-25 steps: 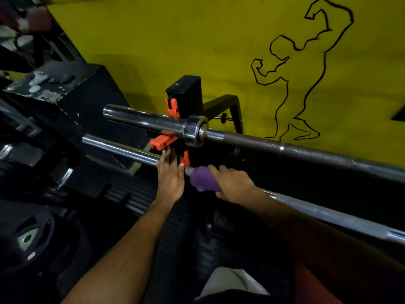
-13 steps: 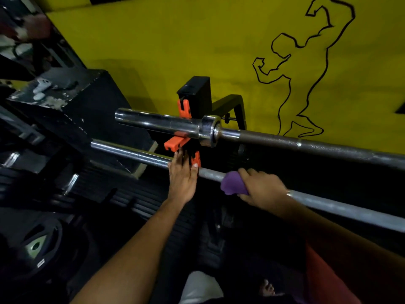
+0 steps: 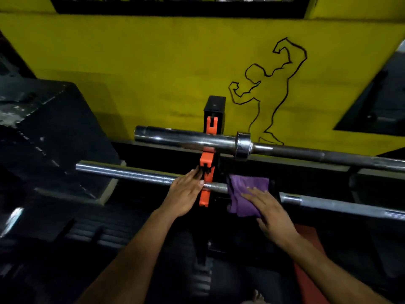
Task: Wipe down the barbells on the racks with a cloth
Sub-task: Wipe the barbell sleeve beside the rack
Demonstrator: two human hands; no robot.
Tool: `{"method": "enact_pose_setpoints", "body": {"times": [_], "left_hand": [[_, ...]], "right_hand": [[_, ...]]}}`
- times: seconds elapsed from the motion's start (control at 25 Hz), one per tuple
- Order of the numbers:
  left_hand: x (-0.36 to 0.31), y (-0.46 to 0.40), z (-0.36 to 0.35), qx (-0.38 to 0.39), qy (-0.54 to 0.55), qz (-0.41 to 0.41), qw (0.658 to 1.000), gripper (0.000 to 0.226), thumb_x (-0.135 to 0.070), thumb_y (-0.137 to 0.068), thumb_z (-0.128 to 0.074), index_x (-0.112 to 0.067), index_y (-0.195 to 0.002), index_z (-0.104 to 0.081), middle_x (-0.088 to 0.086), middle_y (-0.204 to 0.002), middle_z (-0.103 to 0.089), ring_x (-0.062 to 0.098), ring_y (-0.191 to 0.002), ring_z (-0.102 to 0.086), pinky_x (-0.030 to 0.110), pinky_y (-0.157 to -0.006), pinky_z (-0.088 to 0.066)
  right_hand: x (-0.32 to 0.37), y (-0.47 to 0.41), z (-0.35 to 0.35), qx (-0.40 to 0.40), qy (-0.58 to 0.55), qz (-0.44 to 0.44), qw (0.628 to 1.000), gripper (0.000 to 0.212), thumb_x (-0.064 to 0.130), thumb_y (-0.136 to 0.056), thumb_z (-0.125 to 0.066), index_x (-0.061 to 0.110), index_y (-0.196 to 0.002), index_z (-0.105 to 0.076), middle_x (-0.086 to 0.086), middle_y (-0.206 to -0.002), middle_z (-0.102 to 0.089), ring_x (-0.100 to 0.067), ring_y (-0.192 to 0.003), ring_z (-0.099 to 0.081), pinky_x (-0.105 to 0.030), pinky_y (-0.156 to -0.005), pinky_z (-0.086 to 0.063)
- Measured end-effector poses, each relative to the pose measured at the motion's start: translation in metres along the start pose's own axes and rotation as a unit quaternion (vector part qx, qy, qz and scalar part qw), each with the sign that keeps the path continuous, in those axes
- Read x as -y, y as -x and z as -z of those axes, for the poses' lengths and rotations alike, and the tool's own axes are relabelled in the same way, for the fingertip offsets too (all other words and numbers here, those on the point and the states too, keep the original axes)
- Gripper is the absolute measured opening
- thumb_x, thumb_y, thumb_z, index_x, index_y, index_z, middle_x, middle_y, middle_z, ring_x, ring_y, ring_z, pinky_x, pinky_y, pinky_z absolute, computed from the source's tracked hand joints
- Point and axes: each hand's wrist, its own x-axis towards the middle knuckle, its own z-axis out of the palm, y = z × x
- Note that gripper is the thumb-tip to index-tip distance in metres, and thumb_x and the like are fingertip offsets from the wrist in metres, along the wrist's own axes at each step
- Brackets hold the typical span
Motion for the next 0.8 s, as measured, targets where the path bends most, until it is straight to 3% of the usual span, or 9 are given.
{"method": "enact_pose_setpoints", "body": {"times": [0.16,0.2,0.28,0.36,0.4,0.52,0.6,0.68,0.8], "left_hand": [[0.012,-0.003,0.009,0.028,0.015,-0.059,0.998,0.103,-0.085,-0.075,0.02,-0.033,-0.16,-0.008,-0.022,-0.161,-0.002,-0.005,-0.147,0.0,0.025,-0.115,-0.006],[0.016,-0.006,0.012,0.043,0.019,-0.073,0.996,0.104,-0.085,-0.075,0.02,-0.033,-0.16,-0.01,-0.023,-0.16,-0.002,-0.006,-0.147,0.0,0.026,-0.116,-0.007],[0.028,-0.012,0.019,0.07,0.001,-0.111,0.991,0.098,-0.083,-0.08,0.015,-0.034,-0.16,-0.014,-0.024,-0.16,-0.006,-0.004,-0.149,-0.004,0.028,-0.117,-0.01],[0.04,-0.021,0.026,0.098,-0.021,-0.152,0.983,0.089,-0.08,-0.084,0.008,-0.038,-0.16,-0.014,-0.023,-0.162,-0.008,-0.002,-0.15,-0.009,0.027,-0.114,-0.014],[0.045,-0.025,0.032,0.112,-0.034,-0.174,0.978,0.084,-0.079,-0.087,0.004,-0.039,-0.159,-0.013,-0.023,-0.162,-0.008,-0.003,-0.149,-0.009,0.026,-0.114,-0.015],[0.06,-0.032,0.041,0.14,-0.072,-0.233,0.96,0.068,-0.063,-0.1,-0.014,-0.031,-0.16,-0.01,-0.019,-0.161,-0.002,-0.006,-0.147,-0.003,0.023,-0.121,-0.014],[0.08,-0.034,0.045,0.134,-0.125,-0.291,0.939,0.067,-0.05,-0.104,-0.029,-0.022,-0.162,-0.007,-0.01,-0.167,0.003,0.0,-0.151,-0.005,0.023,-0.124,-0.012],[0.106,-0.042,0.046,0.134,-0.176,-0.329,0.918,0.074,-0.037,-0.103,-0.043,-0.018,-0.162,-0.002,-0.003,-0.17,0.004,0.009,-0.154,-0.011,0.028,-0.124,-0.015],[0.123,-0.051,0.04,0.119,-0.21,-0.375,0.895,0.075,-0.029,-0.104,-0.042,-0.014,-0.161,0.005,0.001,-0.17,0.006,0.016,-0.155,-0.011,0.033,-0.125,-0.018]], "right_hand": [[0.041,0.06,-0.001,-0.193,-0.325,-0.209,0.902,0.028,0.014,-0.096,-0.058,0.02,-0.123,-0.065,0.0,-0.119,-0.07,-0.015,-0.108,-0.067,-0.03,-0.095,-0.051],[0.041,0.07,-0.01,-0.272,-0.383,-0.284,0.836,0.024,0.024,-0.095,-0.062,0.019,-0.118,-0.068,-0.006,-0.114,-0.072,-0.025,-0.107,-0.069,-0.038,-0.096,-0.052],[0.031,0.083,-0.027,-0.391,-0.507,-0.456,0.619,0.043,0.044,-0.086,-0.071,0.021,-0.122,-0.069,-0.01,-0.12,-0.072,-0.034,-0.118,-0.064,-0.048,-0.104,-0.049],[0.007,0.083,-0.032,-0.408,-0.659,-0.465,0.428,0.054,0.049,-0.09,-0.067,0.02,-0.135,-0.063,-0.011,-0.133,-0.066,-0.029,-0.125,-0.061,-0.048,-0.109,-0.044],[-0.004,0.075,-0.033,-0.43,-0.688,-0.442,0.383,0.057,0.051,-0.091,-0.067,0.02,-0.139,-0.061,-0.011,-0.138,-0.062,-0.028,-0.128,-0.059,-0.047,-0.111,-0.043],[-0.029,0.024,-0.033,-0.519,-0.683,-0.402,0.321,0.05,0.057,-0.09,-0.064,0.02,-0.124,-0.071,-0.005,-0.122,-0.071,-0.02,-0.112,-0.068,-0.038,-0.103,-0.051],[-0.021,-0.027,-0.033,-0.556,-0.681,-0.39,0.274,0.049,0.064,-0.097,-0.046,0.023,-0.097,-0.072,0.0,-0.089,-0.073,-0.012,-0.077,-0.071,-0.026,-0.075,-0.06],[0.003,-0.074,-0.038,-0.588,-0.662,-0.395,0.244,0.047,0.069,-0.098,-0.037,0.028,-0.102,-0.06,0.002,-0.099,-0.068,-0.008,-0.071,-0.067,-0.021,-0.059,-0.057],[0.048,-0.118,-0.081,-0.583,-0.653,-0.43,0.221,0.053,0.069,-0.097,-0.039,0.026,-0.119,-0.059,-0.001,-0.132,-0.063,-0.015,-0.105,-0.066,-0.029,-0.089,-0.056]]}}
